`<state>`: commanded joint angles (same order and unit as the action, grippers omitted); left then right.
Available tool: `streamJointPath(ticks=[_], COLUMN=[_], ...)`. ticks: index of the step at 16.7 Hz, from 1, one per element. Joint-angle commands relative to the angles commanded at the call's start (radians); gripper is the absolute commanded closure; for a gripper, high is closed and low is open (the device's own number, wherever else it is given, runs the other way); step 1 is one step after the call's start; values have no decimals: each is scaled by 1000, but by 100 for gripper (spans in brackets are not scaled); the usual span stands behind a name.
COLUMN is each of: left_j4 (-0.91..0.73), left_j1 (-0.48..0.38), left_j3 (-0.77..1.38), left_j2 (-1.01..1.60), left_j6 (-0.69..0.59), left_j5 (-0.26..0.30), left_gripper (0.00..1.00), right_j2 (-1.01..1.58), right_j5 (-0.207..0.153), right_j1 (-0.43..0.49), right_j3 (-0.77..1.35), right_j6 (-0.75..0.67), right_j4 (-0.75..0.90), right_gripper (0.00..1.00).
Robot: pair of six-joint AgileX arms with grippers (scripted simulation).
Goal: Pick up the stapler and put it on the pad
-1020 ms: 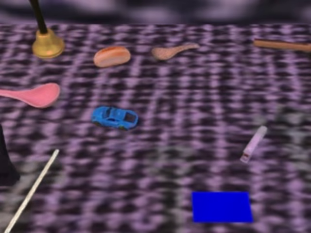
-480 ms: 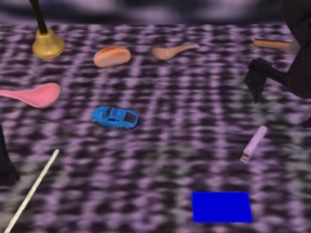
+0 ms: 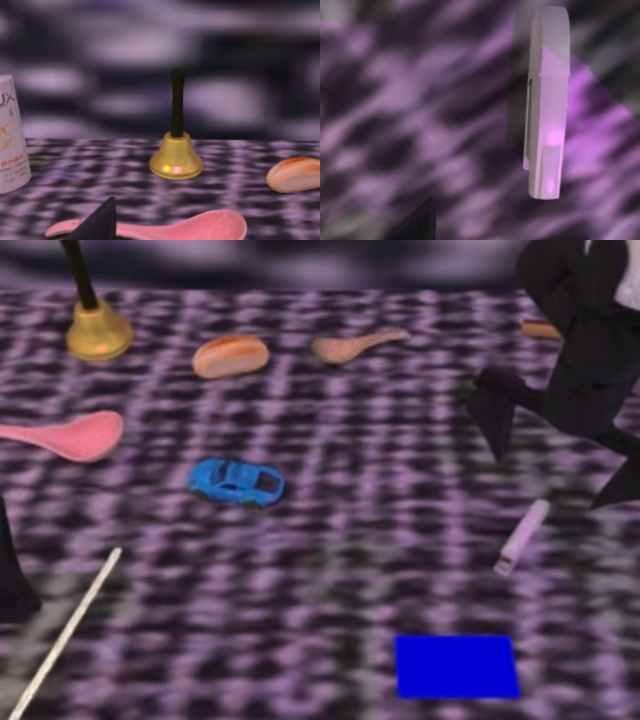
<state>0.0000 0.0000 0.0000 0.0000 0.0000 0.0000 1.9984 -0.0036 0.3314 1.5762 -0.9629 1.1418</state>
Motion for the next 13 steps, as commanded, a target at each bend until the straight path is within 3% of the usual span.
streamJointPath(ticks=[6, 13], left_j4=[0, 0], left_j1=[0, 0], left_j3=[0, 0], left_j2=[0, 0], left_j6=[0, 0], left_j5=[0, 0], left_gripper=[0, 0], right_j2=[14, 125], right_j5=[0, 1], right_j1=[-3, 3], right_j3=[-31, -198], right_j6=[2, -4], right_j4=[-42, -328], right_gripper=[0, 0])
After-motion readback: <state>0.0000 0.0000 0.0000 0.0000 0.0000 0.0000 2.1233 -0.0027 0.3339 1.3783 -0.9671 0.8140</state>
